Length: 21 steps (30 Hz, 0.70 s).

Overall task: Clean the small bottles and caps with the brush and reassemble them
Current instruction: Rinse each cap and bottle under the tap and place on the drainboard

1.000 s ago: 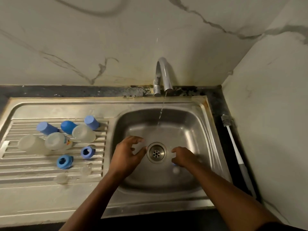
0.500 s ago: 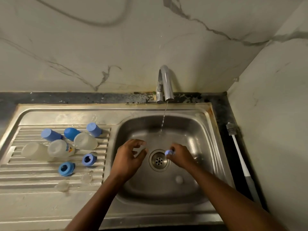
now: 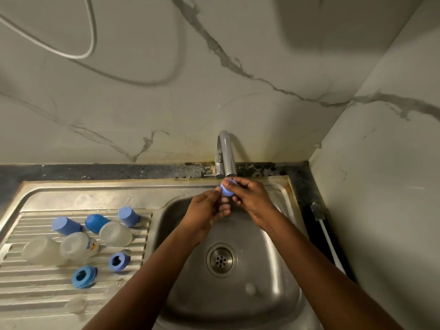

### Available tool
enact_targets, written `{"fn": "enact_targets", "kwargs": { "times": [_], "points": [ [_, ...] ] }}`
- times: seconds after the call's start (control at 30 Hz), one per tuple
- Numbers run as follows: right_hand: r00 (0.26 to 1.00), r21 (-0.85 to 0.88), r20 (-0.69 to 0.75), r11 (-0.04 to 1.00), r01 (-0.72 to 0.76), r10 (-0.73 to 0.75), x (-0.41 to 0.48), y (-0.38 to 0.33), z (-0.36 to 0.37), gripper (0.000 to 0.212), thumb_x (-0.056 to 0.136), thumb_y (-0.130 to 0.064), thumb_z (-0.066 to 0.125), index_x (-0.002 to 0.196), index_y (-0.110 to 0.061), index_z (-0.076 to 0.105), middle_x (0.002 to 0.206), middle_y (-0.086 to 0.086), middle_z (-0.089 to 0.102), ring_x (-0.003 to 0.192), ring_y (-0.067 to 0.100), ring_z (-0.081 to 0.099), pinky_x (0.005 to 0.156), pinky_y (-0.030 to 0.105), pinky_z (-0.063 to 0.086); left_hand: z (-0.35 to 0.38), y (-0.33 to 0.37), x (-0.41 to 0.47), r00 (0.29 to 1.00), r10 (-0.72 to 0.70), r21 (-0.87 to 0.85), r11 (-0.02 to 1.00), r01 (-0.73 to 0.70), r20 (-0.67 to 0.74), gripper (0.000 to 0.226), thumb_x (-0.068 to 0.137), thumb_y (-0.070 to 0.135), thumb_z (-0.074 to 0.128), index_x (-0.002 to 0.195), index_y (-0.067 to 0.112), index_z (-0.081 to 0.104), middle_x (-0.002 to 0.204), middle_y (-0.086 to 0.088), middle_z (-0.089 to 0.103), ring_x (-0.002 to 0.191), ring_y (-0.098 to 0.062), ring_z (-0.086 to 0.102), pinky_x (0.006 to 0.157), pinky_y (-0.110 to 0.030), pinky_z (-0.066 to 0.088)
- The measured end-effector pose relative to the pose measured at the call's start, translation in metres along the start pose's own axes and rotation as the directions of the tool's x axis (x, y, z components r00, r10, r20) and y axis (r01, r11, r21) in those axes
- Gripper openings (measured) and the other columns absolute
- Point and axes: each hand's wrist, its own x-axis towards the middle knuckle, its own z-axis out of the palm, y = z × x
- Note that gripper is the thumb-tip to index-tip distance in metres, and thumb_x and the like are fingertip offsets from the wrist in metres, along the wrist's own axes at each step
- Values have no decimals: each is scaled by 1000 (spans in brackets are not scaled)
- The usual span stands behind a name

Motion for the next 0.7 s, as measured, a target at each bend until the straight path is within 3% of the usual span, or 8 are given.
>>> {"fn": "enact_targets", "kwargs": {
  "times": [0.2, 0.3, 0.37, 0.43, 0.53, 0.6, 0.7],
  "points": [
    [969, -99, -202, 987, 124, -142, -3, -1, 3, 17, 94, -29, 74, 100, -17, 84, 66, 2, 70, 52, 8, 50, 57, 25, 47, 27, 5, -2, 993, -91, -250, 962, 108, 78, 39, 111, 28, 51, 127, -3, 67, 89, -12, 70, 78, -17, 68, 73, -27, 60],
    [957, -138, -240, 981, 135, -165, -4, -1, 7, 30, 101, -37, 65, 93, -15, 83, 53, 3, 57, 48, 11, 49, 49, 22, 43, 32, 10, 0, 994, -73, -270, 958, 93, 83, 41, 112, 29, 49, 130, -3, 67, 92, -16, 71, 78, -19, 70, 72, -27, 61],
    [961, -135, -213, 980, 149, -175, -5, -2, 8, 30, 104, -36, 61, 92, -17, 81, 59, 10, 63, 54, 13, 53, 51, 23, 44, 29, 11, 1, 995, -75, -302, 949, 92, 66, 41, 112, 29, 49, 130, -3, 67, 92, -16, 72, 78, -19, 70, 71, -27, 62],
    [978, -109, -112, 980, 166, -178, -5, -3, 9, 23, 104, -29, 61, 104, -17, 80, 83, 18, 75, 69, 19, 61, 59, 25, 48, 24, 12, 0, 994, -100, -364, 925, 111, 48, 41, 111, 28, 50, 129, -4, 67, 92, -17, 72, 79, -20, 70, 71, -28, 64],
    [984, -110, 77, 979, 171, -163, -5, -2, 13, 18, 97, -26, 72, 115, -25, 75, 103, 5, 78, 93, 18, 73, 78, 30, 59, 17, 10, 1, 995, -99, -378, 921, 99, 19, 36, 110, 25, 53, 128, -1, 70, 102, -16, 71, 78, -15, 67, 70, -26, 63],
    [985, -189, 58, 967, 171, -163, -4, -2, 17, 24, 91, -35, 79, 112, -27, 74, 103, -3, 78, 98, 14, 74, 88, 35, 62, 14, 8, 2, 996, -89, -355, 931, 84, 1, 35, 109, 25, 55, 128, 0, 71, 112, -16, 68, 78, -14, 66, 69, -24, 62],
    [977, -400, -3, 895, 196, -215, -3, -5, 18, 39, 85, -60, 75, 105, -27, 75, 91, -9, 78, 85, 4, 74, 80, 30, 63, 13, 10, 2, 998, -66, -318, 946, 57, -16, 35, 109, 27, 57, 126, 0, 72, 104, -14, 70, 76, -13, 67, 69, -24, 61]
  ]
}}
